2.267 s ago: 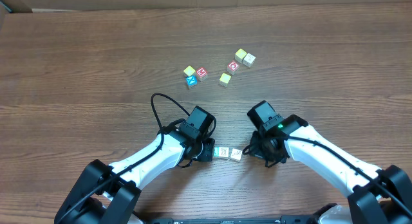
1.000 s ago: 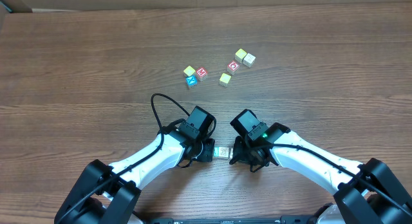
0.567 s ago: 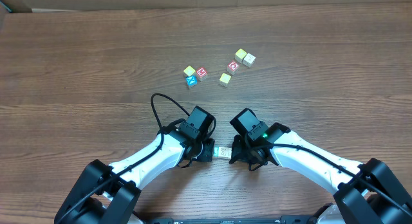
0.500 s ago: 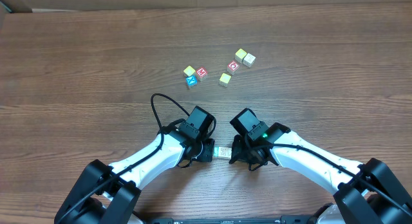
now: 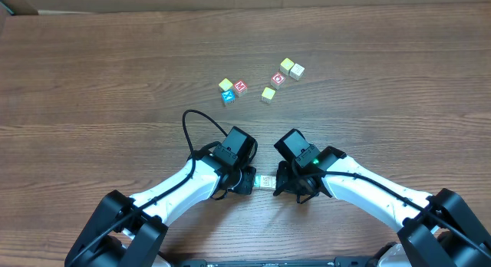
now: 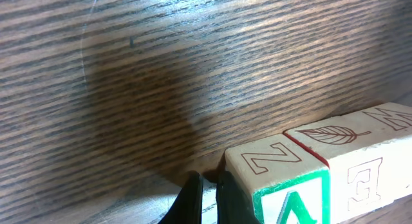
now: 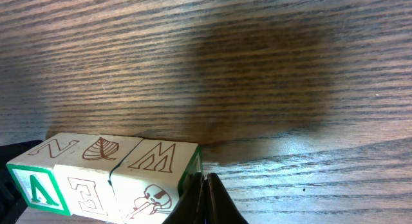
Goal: Flip 3 blocks
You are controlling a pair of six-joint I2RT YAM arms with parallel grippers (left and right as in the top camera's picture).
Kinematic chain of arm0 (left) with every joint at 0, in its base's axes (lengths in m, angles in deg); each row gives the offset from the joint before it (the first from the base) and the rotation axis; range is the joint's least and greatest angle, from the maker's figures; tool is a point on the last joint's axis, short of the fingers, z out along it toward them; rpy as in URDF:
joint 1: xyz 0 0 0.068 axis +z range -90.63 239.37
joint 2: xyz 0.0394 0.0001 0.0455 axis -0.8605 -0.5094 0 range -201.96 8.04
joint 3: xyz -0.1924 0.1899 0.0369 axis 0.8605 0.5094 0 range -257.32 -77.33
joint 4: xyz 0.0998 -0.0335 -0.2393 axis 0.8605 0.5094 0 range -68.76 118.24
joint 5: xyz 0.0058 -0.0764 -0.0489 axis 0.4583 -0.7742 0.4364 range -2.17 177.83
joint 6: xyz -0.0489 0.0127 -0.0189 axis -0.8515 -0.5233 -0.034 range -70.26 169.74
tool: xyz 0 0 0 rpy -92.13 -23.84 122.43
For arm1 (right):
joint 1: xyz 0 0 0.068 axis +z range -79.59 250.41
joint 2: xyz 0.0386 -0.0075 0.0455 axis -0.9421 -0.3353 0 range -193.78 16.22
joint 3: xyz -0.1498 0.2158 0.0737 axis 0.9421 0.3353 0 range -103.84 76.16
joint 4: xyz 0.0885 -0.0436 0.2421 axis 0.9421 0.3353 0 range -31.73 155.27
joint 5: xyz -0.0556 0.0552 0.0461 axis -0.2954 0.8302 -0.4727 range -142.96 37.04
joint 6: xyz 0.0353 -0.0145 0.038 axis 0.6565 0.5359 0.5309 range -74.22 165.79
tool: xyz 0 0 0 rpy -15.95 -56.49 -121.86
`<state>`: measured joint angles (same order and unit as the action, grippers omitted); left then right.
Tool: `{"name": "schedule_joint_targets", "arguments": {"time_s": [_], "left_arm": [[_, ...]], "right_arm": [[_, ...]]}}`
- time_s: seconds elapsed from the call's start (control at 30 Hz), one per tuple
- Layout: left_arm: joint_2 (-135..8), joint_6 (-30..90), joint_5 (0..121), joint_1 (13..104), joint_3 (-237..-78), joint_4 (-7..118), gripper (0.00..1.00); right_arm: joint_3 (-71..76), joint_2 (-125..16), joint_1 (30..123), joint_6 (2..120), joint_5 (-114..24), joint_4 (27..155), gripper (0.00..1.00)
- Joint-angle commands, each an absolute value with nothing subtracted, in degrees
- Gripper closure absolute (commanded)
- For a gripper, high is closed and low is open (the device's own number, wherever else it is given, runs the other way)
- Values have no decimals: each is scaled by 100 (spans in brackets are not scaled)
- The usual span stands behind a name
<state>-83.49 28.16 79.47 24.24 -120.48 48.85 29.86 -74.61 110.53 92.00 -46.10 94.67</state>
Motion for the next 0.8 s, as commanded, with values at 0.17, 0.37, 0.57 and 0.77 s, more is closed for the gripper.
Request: {"name": "schedule_joint_targets", "arguments": {"time_s": [0.17, 0.37, 0.57, 0.77], "left_arm": [[-8449, 2951, 7869, 2446, -12028, 4947, 96], [-8449, 2739, 7722, 2446, -12028, 4901, 96], [-8449, 2746, 7724, 2446, -12028, 4855, 96], [-8449, 3058, 7727, 2446, -12028, 4805, 96]], "right_arm": [[3014, -7481, 11088, 9163, -4315, 9299, 96], [3014, -7481, 11223, 9521, -4252, 9279, 96], [3014, -7481, 11497, 9775, -4256, 9253, 96], [3014, -7481, 11672, 10144, -4256, 9227, 96]]}}
